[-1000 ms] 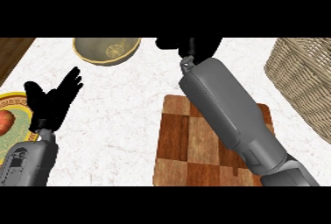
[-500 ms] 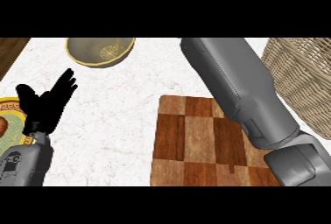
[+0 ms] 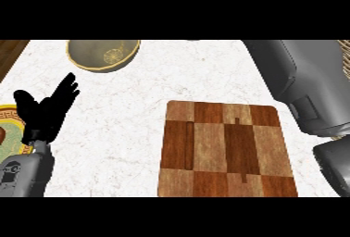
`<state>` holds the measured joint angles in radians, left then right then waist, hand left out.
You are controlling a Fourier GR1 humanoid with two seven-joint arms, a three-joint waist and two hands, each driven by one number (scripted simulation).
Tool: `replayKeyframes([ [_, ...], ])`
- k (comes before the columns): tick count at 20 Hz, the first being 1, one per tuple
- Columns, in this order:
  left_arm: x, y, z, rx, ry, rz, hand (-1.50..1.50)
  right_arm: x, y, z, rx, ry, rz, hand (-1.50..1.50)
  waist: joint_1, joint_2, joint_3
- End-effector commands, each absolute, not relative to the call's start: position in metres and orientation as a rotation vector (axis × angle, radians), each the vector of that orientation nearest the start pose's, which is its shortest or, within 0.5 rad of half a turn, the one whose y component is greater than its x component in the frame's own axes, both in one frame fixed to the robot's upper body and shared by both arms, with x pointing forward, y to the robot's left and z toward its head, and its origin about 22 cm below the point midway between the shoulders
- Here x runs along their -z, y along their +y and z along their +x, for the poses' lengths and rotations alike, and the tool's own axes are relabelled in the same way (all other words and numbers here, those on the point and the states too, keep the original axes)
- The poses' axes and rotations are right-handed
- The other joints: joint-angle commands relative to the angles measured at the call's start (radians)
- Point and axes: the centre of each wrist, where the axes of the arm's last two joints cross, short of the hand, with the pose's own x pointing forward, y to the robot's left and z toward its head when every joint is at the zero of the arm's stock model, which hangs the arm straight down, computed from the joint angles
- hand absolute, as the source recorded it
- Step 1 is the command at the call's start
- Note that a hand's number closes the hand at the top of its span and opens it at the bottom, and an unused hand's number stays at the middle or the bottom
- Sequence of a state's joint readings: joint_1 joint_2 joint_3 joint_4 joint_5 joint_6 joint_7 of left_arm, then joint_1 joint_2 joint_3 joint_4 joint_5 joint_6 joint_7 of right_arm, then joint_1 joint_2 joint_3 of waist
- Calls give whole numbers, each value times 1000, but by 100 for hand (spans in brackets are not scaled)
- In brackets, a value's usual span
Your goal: Pick the lemon from the cutting board and place it in the basket
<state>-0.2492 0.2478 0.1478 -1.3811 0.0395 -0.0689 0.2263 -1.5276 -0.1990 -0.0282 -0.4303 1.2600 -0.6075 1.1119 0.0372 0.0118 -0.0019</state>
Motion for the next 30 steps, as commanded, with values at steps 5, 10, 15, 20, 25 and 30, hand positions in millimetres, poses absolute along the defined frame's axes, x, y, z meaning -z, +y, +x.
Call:
replayKeyframes([
  [5, -42, 310, 300, 98, -1390, 190, 0, -291, -126, 478, 240, -1076, -1605, 150, -9, -4, 1],
  [10, -38, 312, 298, 67, -1390, 206, 0, -278, -181, 482, 234, -1055, -1601, 150, -34, -11, 2],
  [15, -28, 300, 291, 91, -1403, 177, 0, -267, -214, 482, 209, -1022, -1651, 150, -27, -9, 2],
  [20, -39, 319, 284, 82, -1378, 183, 0, -215, -220, 476, 247, -1063, -1593, 150, -34, -15, 2],
  [25, -41, 318, 294, 72, -1399, 186, 0, -181, -263, 466, 290, -1078, -1602, 150, -30, -10, 2],
  [30, -36, 300, 297, 82, -1384, 164, 0, -176, -284, 463, 475, -966, -1619, -150, -24, -6, 2],
])
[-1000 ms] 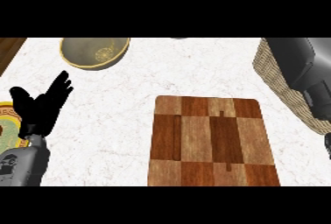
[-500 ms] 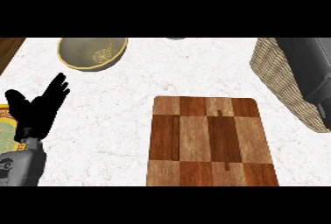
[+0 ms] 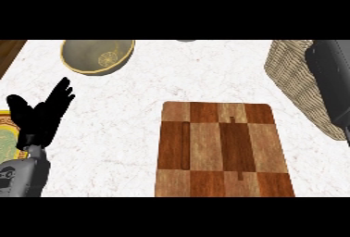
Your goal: Pick the lemon from the cutting board and place it in the basket
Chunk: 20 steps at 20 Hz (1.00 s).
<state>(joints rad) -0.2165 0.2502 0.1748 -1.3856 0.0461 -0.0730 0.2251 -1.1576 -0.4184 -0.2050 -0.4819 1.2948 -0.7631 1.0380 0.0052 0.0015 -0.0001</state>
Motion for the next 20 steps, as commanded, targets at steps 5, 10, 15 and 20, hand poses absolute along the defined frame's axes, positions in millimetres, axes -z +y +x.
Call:
replayKeyframes([
  [5, -42, 311, 303, 85, -1393, 204, 0, -169, -295, 455, 401, -1037, -1600, -150, -1, 0, 0],
  [10, -41, 302, 300, 74, -1380, 211, 0, -193, -314, 448, 512, -1134, -1593, -150, -15, -5, 0],
  [15, -33, 315, 286, 66, -1362, 214, 0, -198, -325, 438, 848, -1199, -1558, -150, -22, -10, 1],
  [20, -32, 320, 280, 45, -1364, 232, 0, -211, -339, 410, 998, -1243, -1488, -150, -54, -23, 0],
])
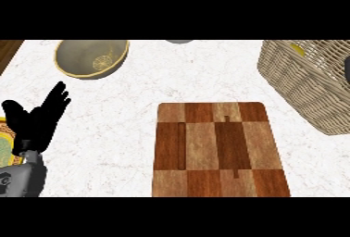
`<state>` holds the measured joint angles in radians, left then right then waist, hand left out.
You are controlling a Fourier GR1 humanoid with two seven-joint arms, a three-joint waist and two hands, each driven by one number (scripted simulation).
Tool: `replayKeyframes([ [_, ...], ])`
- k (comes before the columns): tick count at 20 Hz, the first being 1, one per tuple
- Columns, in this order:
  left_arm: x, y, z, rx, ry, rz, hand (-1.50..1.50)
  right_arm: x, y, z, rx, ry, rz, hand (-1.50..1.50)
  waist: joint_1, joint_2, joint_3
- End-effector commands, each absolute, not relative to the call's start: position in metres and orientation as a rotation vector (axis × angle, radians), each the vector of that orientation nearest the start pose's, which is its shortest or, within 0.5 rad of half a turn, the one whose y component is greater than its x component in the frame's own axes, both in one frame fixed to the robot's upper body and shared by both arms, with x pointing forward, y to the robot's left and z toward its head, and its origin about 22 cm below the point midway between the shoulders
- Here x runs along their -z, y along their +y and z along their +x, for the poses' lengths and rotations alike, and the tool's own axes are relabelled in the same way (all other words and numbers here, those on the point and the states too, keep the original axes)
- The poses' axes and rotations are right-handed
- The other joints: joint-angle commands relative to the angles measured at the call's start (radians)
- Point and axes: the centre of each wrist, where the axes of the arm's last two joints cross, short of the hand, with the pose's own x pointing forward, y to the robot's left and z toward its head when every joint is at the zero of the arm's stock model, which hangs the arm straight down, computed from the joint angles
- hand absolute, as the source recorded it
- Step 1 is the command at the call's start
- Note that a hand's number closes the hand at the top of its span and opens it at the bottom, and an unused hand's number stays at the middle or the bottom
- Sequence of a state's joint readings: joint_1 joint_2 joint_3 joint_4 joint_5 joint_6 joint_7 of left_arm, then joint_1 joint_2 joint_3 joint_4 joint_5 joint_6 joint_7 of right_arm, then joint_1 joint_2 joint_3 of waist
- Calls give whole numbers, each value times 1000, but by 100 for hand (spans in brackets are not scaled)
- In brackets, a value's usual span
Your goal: Pick the lemon from the cutting board and place it in the basket
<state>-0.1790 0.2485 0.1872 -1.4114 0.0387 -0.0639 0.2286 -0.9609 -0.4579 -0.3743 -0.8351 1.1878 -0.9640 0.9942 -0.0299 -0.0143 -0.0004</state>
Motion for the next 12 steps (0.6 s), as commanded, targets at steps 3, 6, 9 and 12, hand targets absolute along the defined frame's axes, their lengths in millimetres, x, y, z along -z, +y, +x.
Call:
replayKeyframes([
  [3, -34, 320, 279, 9, -1337, 240, 0, -195, -337, 380, 947, -1243, -1464, -150, -40, -15, 0],
  [6, -32, 347, 272, -15, -1342, 262, 0, -191, -343, 348, 900, -1240, -1393, -150, -66, -20, -1],
  [9, -35, 348, 266, -12, -1327, 264, 0, -171, -335, 319, 811, -1207, -1347, -150, -72, -26, -1],
  [12, -26, 348, 264, 2, -1325, 263, 0, -176, -339, 277, 772, -1234, -1323, -150, -69, -14, -1],
])
